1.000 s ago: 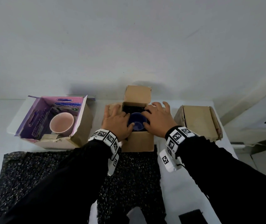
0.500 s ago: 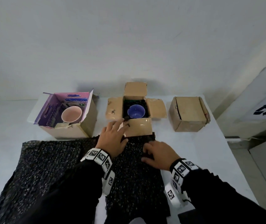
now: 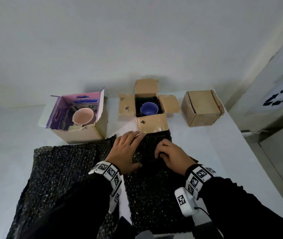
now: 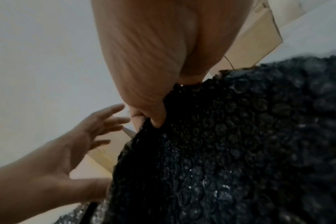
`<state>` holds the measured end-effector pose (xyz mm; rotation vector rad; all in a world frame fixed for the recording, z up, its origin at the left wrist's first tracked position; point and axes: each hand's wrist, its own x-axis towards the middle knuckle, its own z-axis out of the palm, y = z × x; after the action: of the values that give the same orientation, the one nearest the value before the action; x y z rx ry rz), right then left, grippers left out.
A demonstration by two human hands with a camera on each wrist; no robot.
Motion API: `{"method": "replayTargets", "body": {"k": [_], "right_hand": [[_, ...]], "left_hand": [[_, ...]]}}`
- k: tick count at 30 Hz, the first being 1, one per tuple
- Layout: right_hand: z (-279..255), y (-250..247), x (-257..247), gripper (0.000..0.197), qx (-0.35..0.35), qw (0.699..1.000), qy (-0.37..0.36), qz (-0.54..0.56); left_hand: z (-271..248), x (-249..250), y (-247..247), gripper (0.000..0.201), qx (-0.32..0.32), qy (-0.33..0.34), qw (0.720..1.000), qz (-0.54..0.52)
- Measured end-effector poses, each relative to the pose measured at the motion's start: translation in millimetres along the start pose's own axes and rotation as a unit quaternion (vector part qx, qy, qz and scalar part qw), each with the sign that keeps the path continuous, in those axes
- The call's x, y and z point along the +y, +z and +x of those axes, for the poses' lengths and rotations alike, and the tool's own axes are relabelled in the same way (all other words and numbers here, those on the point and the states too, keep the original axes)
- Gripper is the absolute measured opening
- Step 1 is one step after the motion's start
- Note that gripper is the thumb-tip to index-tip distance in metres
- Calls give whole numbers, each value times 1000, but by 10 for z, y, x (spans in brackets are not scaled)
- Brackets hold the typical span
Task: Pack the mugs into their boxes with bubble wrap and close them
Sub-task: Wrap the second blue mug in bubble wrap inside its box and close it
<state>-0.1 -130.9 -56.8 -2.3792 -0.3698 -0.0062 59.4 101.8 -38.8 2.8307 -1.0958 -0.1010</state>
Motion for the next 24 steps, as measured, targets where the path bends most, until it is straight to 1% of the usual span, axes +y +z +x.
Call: {"method": "replayTargets", "body": {"k": [1,2,3,4,6,7,9,11,13,15,16,17,18,19,20,21,22,24], "right_hand": [[13,-40,-59,29,8,1000,4,20],[30,-76,-111,29,26,999,10,34],[45,-106,-153,30,50,997,21,49],[58,-136,-185,33,75,994,35,71],[76,-207,-232,38,111,984,63,123],[84,-246,-259,39,115,980,75,146],[117,-324,-313,36,105,974,87,184],[164,-401,-345,39,93,969,90,209],[214,-488,-327,57,65,973,106,194],[232,-551,-260,74,-6,973,162,166],[230,-587,-239,75,-54,970,186,149],[233,-615,-210,68,-100,966,200,128],[246,-634,-176,52,-132,964,202,112],[267,-660,-176,33,-149,962,205,100],[294,-685,-185,19,-153,960,209,102],[323,-710,-205,16,-149,958,216,116],[364,-731,-206,19,-138,955,222,139],[444,-801,-221,27,-113,949,229,186]], "left_hand": [[29,11,-43,111,-20,17,1000,0],[59,31,-94,107,-38,22,999,-3],[89,50,-128,94,-47,19,999,-10],[113,67,-151,75,-43,17,999,-16],[142,84,-172,33,-1,37,999,-30],[148,95,-182,20,26,53,997,-58],[176,124,-207,8,45,73,984,-157],[205,168,-254,16,25,58,967,-246],[236,184,-325,20,32,12,962,-269],[260,145,-354,18,63,-12,962,-266],[273,124,-376,18,83,-23,961,-264],[288,107,-404,18,101,-27,960,-261],[309,96,-428,18,116,-27,958,-259],[336,87,-444,18,131,-25,957,-256],[361,84,-468,16,146,-26,957,-250],[379,83,-488,13,163,-27,957,-237],[396,79,-514,13,181,-30,958,-221],[423,68,-568,21,203,-26,960,-191]]}}
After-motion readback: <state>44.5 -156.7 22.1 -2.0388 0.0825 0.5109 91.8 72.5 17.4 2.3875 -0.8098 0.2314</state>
